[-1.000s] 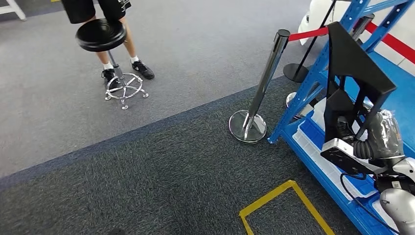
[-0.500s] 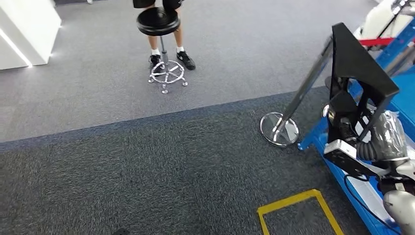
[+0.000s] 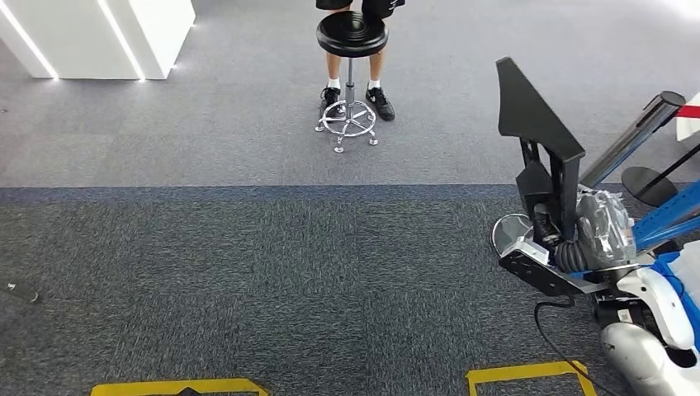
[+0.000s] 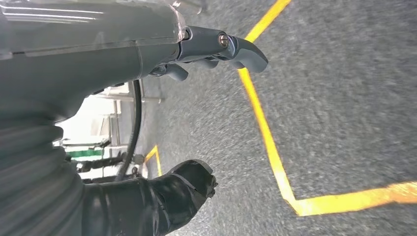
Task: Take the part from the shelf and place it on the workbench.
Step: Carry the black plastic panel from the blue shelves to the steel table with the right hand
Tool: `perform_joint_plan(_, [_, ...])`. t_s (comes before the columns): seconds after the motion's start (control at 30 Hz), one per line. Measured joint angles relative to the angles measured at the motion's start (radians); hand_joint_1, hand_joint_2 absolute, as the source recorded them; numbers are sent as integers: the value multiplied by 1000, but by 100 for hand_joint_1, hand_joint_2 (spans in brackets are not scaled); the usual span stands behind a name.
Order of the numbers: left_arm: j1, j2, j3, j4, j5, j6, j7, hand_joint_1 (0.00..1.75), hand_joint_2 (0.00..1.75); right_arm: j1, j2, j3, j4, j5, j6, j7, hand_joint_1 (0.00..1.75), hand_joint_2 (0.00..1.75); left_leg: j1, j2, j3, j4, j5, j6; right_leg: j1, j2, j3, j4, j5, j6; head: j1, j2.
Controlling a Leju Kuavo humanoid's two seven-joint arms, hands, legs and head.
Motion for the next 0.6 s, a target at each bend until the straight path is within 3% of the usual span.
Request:
perform_joint_plan(0.07, [5,-2,0,0,-5,9,-10,0,175,-8,-4,3,-8,-20,-6,1,175,175,6,-26,-4,-10,11,-15,5,-22,8,-21,9,-9,4,0])
perform_joint_plan(0.1, [8,-3,0,0,-7,13,-15,0,175,-6,-7,3,-12,-31,-8,-1,175,175,5,-20,-5,-11,12,-18,3,-37,18,-39,18,-11,4,0])
perform_joint_plan(0.17, [10,-6,0,0,-10,20,-26,0,175,4,-17,2,-20,-52,-13,-10,175,175,1,29,-25,31,-19,-23,-1,-66,38,-78,38,-14,2,0])
perform_joint_plan(0.23, [7,-6,0,0,-10,24,-39,0,175,27,-33,-7,-28,-75,-17,-27,175,175,5,83,-74,138,-82,-30,-1,-94,44,-90,44,-13,0,0])
perform_joint_plan(0.3, [6,-6,0,0,-8,24,-46,0,175,59,-48,-25,-33,-95,-15,-47,175,175,14,100,-107,219,-113,-43,-3,-124,39,-83,41,-7,-1,0])
perform_joint_plan(0.33, [7,-6,1,0,-7,22,-46,0,175,73,-53,-37,-35,-101,-13,-56,175,175,19,105,-99,213,-104,-50,-6,-137,34,-76,37,-2,0,0])
perform_joint_plan(0.43, [7,-6,5,0,1,15,-34,0,175,96,-65,-76,-40,-107,-10,-75,175,175,28,146,-11,61,-44,-67,-16,-169,13,-34,18,26,-3,0])
perform_joint_plan(0.5, [5,-7,10,0,7,11,-25,0,175,101,-72,-98,-43,-107,-8,-83,175,175,22,157,8,20,-37,-52,-18,-183,3,-11,7,45,-5,0])
perform_joint_plan(0.6, [7,-5,23,0,13,3,-11,0,175,106,-77,-114,-46,-107,-6,-88,175,175,16,130,0,18,-27,-19,-24,-195,5,-8,4,66,-3,0])
